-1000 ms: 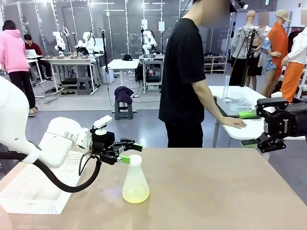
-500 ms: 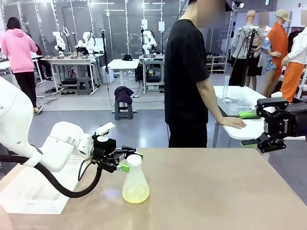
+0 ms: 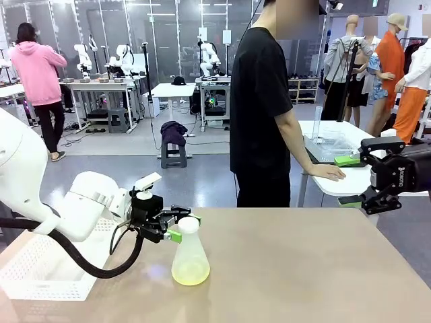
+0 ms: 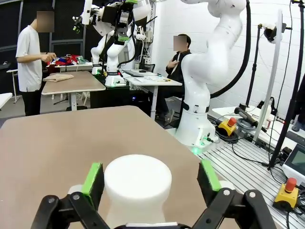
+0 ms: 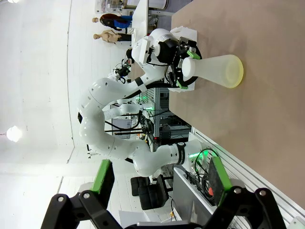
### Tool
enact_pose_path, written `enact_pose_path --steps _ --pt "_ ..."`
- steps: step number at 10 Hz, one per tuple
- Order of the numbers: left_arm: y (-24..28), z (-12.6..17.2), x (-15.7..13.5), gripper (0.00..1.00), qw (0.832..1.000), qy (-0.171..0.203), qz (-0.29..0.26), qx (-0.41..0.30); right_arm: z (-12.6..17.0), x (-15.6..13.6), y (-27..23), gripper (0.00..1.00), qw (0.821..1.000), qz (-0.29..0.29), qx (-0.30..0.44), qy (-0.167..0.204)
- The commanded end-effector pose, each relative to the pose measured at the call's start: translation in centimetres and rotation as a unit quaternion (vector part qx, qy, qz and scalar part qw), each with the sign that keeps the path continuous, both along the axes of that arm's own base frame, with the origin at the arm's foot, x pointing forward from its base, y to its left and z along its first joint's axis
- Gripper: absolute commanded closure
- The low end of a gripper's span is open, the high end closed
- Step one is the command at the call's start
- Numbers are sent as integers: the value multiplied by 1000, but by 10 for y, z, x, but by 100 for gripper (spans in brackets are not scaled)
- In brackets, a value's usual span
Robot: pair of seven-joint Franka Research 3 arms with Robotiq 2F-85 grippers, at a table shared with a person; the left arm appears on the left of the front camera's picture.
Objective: Prepare the solutions needed for the experiment.
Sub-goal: When the human places the Big flask in the center of the table, pick up the Big flask and place it in the left Organizing basket.
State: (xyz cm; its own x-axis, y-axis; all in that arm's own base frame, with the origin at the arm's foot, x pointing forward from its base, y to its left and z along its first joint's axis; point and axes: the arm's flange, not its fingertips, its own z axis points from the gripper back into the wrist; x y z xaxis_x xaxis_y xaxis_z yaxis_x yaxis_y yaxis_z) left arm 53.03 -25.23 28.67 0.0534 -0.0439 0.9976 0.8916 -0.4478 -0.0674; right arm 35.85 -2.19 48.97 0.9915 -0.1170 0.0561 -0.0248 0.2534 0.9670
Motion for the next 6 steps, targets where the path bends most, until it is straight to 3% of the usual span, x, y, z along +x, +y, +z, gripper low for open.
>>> enact_pose_path --steps 1,6 --pt "0 0 0 0 1000 0 0 0 0 0 0 0 1000 0 4 -2" --pt "-13 -25 1 0 1000 13 -21 -17 0 0 0 0 1000 0 4 -2"
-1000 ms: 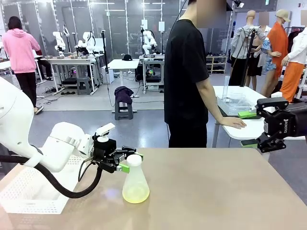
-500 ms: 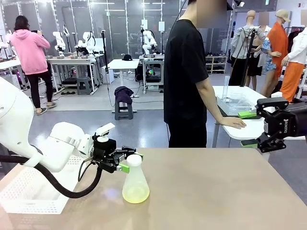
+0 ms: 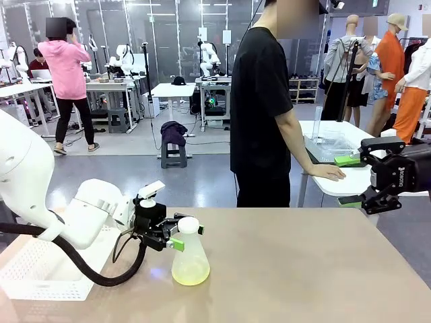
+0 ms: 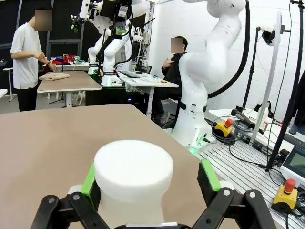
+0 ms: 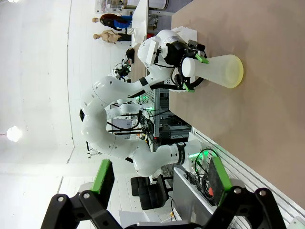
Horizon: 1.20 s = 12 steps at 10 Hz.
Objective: Prepare the solutions needed for the experiment.
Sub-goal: When the human places the Big flask in the center of the table, pick up the Big flask and place it in the left Organizing basket.
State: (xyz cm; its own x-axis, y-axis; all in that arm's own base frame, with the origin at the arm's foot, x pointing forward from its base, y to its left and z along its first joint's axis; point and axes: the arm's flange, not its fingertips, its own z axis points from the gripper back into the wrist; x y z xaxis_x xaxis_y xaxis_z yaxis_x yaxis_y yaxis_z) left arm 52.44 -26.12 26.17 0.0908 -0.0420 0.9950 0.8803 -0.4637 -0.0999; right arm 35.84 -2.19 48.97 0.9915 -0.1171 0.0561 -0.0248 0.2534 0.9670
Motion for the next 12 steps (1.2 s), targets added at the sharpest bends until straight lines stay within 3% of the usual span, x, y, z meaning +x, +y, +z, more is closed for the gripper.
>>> enact_pose_path --steps 1,4,5,6,7,8,9,10,11,12 --pt "-7 -4 9 0 1000 -7 -8 -6 0 0 0 0 1000 0 4 -2" --pt "-19 -7 8 0 999 -13 -25 -21 0 0 0 0 1000 0 4 -2" --pt "-20 -8 11 17 999 -11 -23 -23 0 0 0 0 1000 0 4 -2" --pt "-20 -8 12 19 999 -11 -17 -31 0 0 0 0 1000 0 4 -2" --pt "-20 -8 12 36 1000 -14 -13 -25 0 0 0 0 1000 0 4 -2" --pt "-18 -8 12 38 1000 -12 -9 -21 0 0 0 0 1000 0 4 -2" --pt "-18 -9 12 55 1000 -10 -8 -18 0 0 0 0 1000 0 4 -2" --pt "-17 -9 12 58 1000 -9 -7 -17 0 0 0 0 1000 0 4 -2" --pt "-17 -9 13 74 1000 -7 -6 -16 0 0 0 0 1000 0 4 -2" --pt "-16 -9 12 77 1000 -6 -12 -15 0 0 0 0 1000 0 4 -2"
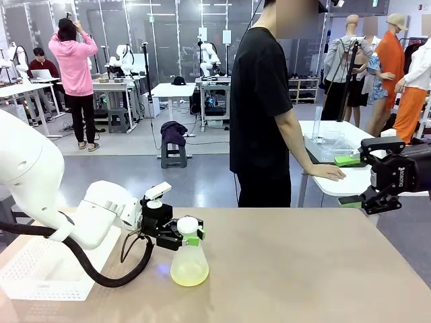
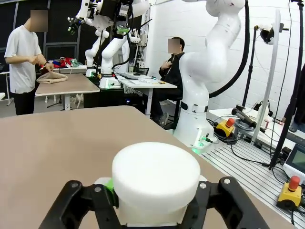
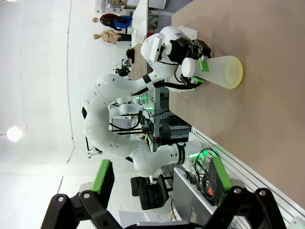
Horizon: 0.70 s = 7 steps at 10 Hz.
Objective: Prepare the solutions needed for the experiment.
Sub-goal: When the human places the Big flask in the center of the table, pick up the Big flask and place it in the left Organizing basket.
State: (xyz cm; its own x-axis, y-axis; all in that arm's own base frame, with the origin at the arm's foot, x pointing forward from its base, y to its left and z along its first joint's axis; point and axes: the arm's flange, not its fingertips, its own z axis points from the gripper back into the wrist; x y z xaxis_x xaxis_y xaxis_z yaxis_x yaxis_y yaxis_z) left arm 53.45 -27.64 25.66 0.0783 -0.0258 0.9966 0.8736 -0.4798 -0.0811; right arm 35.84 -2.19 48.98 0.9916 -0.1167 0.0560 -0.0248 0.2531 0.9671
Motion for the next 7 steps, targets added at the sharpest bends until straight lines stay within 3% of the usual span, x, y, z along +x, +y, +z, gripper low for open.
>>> enact_pose_path --steps 1,3,4,5,7 --pt "-2 -3 2 94 1000 4 -5 -6 0 0 0 0 1000 0 4 -2" --pt "-3 4 1 100 1000 8 10 -2 0 0 0 0 1000 0 4 -2" --pt "-5 14 -1 93 1000 10 5 2 0 0 0 0 1000 0 4 -2" --pt "-6 28 -4 100 1000 13 2 2 0 0 0 0 1000 0 4 -2" --pt "-10 68 -10 100 1000 0 -5 1 0 0 0 0 1000 0 4 -2"
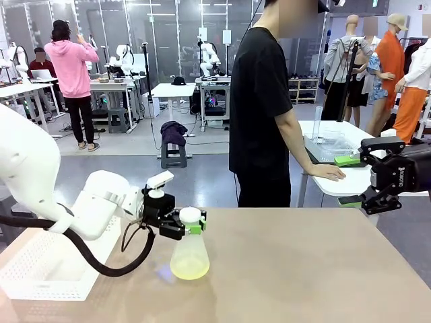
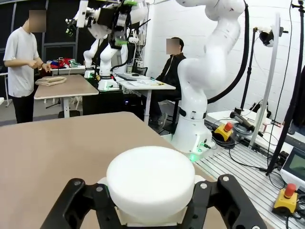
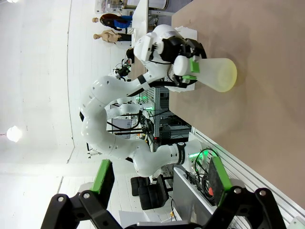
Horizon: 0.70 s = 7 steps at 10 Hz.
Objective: Prepare the solutions needed for the experiment.
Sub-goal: When the human places the Big flask in the center of the table, pick up the Big flask and place it in the left Organizing basket.
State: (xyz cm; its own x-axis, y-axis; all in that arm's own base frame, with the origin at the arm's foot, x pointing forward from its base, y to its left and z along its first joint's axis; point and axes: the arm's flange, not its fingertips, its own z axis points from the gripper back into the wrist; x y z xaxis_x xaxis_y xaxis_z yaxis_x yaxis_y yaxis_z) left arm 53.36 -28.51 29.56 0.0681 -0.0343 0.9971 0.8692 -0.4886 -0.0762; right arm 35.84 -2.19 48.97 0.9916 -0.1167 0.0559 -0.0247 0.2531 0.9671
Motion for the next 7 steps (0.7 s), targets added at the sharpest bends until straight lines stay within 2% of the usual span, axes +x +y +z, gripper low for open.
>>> enact_pose_path --steps 1,3,5,7 --pt "-2 51 -14 100 1000 -1 -13 0 0 0 0 0 1000 0 4 -2" --pt "12 102 -24 100 999 -21 -30 11 0 0 0 0 1000 0 4 -2" --pt "53 146 -32 100 998 -58 25 25 0 0 0 0 1000 0 4 -2" --pt "117 180 -44 100 992 -102 71 24 0 0 0 0 1000 0 4 -2"
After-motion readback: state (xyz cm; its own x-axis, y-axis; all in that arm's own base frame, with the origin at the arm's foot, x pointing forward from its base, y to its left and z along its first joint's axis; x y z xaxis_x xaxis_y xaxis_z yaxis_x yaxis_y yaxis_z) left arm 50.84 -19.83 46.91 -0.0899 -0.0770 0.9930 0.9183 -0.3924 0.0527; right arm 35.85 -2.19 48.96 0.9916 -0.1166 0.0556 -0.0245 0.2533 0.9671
